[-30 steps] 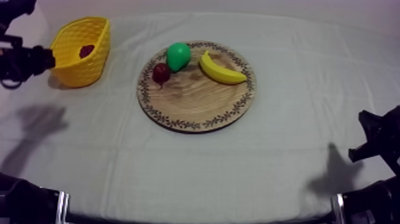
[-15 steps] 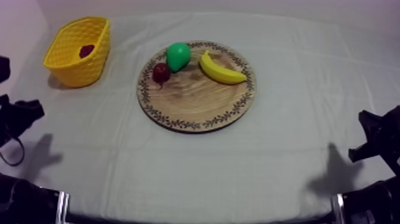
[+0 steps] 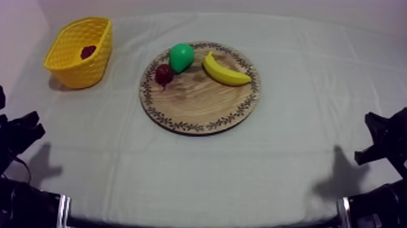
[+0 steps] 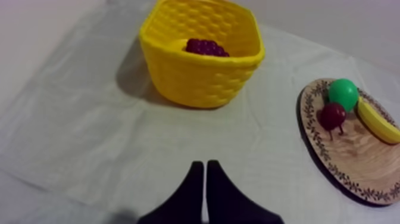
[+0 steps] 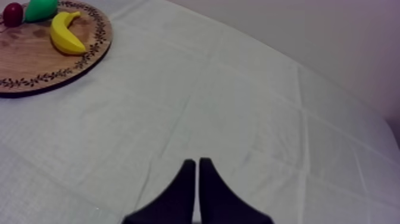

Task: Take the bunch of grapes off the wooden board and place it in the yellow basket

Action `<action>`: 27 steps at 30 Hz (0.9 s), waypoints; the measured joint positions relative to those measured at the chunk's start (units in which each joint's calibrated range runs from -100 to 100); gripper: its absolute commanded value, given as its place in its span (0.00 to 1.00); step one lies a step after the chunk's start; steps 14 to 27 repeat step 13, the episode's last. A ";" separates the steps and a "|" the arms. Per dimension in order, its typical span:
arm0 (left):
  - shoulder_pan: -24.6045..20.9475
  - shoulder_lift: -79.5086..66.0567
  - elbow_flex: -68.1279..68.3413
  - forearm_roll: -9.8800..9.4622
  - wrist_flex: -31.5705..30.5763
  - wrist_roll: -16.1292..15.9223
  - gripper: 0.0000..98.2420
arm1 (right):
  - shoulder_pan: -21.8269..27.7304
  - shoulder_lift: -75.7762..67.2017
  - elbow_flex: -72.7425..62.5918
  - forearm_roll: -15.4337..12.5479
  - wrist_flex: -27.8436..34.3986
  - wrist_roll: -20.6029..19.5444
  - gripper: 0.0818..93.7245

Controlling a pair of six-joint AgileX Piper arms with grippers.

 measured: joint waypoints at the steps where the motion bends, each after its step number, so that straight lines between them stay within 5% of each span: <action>1: -0.08 -0.89 0.55 0.30 -0.73 -0.20 0.00 | 0.00 0.00 0.00 0.00 0.00 0.00 0.00; 12: -2.46 -7.56 3.45 1.80 -5.47 4.61 0.00 | 0.00 0.00 0.00 0.00 0.00 0.00 0.00; 27: -2.46 -7.66 3.54 1.80 -5.53 4.73 0.00 | 0.00 0.00 0.00 0.00 0.00 0.00 0.00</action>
